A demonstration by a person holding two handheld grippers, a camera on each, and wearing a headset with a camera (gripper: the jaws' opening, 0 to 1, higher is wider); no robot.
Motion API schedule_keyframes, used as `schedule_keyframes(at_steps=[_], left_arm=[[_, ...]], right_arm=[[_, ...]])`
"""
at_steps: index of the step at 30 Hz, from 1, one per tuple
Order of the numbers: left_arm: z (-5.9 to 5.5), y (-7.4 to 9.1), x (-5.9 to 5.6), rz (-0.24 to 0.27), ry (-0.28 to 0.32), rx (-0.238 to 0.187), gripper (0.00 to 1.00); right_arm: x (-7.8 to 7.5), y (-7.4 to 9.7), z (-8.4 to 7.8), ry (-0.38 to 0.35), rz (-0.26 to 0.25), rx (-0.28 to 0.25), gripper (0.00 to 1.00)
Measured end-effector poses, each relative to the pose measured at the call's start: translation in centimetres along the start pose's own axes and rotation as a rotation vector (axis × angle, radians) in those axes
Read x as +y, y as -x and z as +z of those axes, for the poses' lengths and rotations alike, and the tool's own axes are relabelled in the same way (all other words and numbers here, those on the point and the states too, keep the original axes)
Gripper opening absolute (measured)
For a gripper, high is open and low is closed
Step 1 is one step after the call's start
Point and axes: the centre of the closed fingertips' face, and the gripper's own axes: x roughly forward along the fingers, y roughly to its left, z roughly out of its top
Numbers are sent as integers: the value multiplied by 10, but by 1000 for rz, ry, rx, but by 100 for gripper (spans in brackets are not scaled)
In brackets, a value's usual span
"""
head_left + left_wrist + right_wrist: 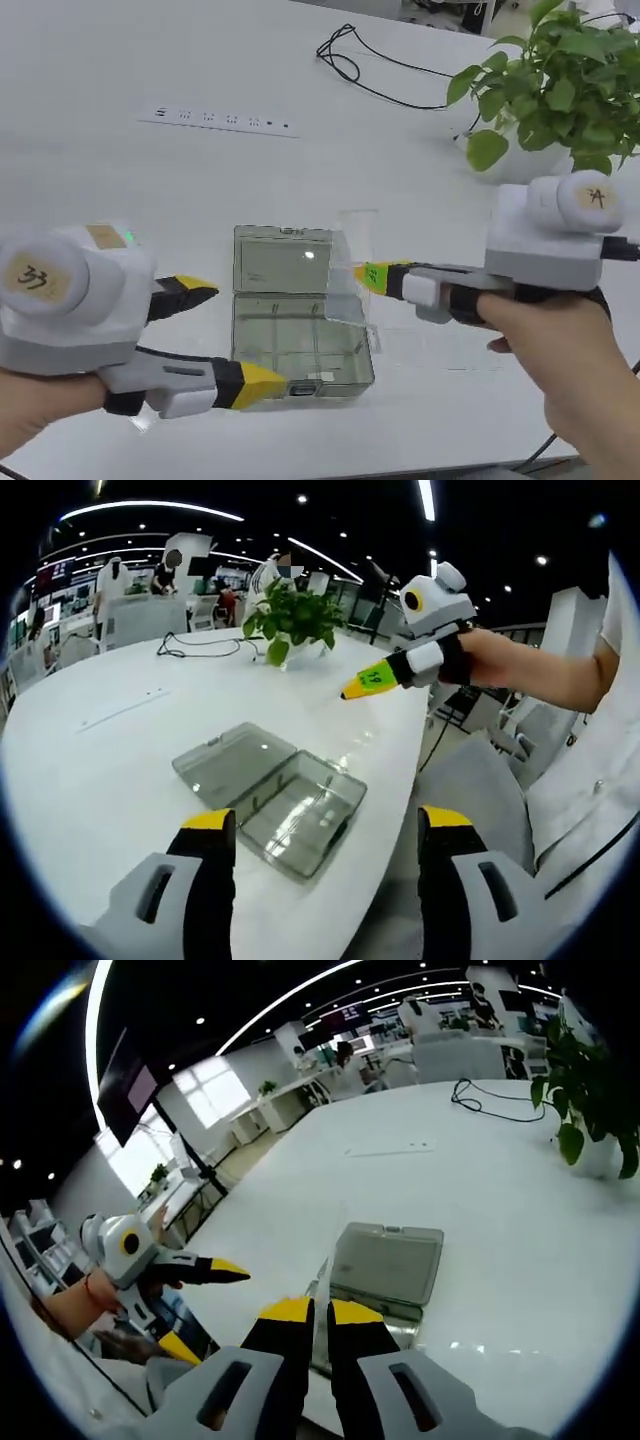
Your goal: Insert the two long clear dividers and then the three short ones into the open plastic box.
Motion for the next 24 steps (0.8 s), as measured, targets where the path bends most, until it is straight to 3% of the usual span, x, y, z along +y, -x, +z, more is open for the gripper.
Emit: schedule_keyframes(at_steps=[10, 13, 19, 24], left_arm=[[-13, 5, 1, -20, -61, 21, 96], [-15, 6, 1, -25, -74, 25, 99], [-20, 5, 3, -39, -70, 27, 100], [-21, 4, 5, -45, -67, 21, 100]], right_arm=[[-13, -10, -22, -89, -59, 190, 6], [-23, -17, -26, -115, -64, 239, 6], [-20, -25, -45, -158, -65, 354, 6], [-23, -32, -56, -178, -73, 407, 6]])
